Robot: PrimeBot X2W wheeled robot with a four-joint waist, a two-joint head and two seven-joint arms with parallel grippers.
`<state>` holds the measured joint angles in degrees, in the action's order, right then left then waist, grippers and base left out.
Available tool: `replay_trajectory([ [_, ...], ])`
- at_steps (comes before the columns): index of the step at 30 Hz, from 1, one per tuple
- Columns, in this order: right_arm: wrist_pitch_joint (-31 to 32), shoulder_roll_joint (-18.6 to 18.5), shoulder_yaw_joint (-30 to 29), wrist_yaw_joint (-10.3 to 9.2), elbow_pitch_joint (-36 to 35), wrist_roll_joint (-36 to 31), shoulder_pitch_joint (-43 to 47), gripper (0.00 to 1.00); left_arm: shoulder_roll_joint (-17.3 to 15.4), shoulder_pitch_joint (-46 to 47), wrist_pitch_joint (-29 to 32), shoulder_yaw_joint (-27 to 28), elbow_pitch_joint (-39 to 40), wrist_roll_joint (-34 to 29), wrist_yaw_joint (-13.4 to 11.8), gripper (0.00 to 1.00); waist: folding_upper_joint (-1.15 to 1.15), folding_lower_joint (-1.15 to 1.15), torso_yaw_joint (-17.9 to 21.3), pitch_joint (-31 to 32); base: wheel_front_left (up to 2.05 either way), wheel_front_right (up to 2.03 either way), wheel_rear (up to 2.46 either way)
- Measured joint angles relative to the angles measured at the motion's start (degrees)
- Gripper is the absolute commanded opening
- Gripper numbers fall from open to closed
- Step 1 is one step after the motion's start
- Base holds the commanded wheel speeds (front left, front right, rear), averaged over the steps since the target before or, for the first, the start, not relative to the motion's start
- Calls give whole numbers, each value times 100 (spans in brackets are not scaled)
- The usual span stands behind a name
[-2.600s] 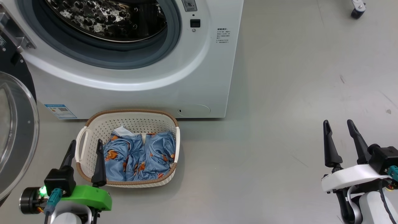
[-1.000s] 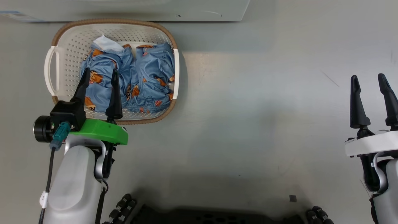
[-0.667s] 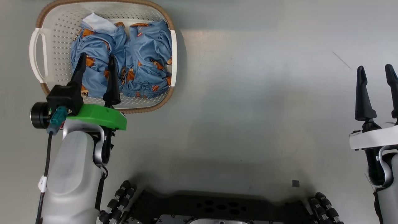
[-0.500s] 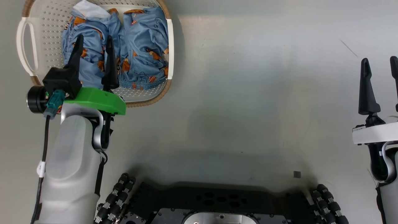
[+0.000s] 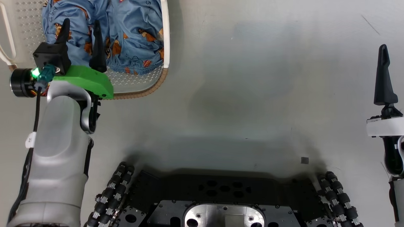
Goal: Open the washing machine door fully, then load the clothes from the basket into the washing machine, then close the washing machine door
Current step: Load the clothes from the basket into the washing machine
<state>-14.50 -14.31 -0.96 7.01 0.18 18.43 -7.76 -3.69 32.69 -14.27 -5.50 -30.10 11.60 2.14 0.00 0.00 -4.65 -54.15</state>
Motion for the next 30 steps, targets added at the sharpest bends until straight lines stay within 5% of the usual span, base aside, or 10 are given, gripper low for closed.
replay_trajectory([
  [9,0,-22,-1,0,-74,16,0,100,-311,580,366,-34,-662,-204,-57,100,0,0,45,-299,0,0,0],
  [30,0,-26,-78,0,-278,73,8,100,-328,1566,1127,118,-1818,-243,-407,100,0,0,119,-801,0,0,0],
])
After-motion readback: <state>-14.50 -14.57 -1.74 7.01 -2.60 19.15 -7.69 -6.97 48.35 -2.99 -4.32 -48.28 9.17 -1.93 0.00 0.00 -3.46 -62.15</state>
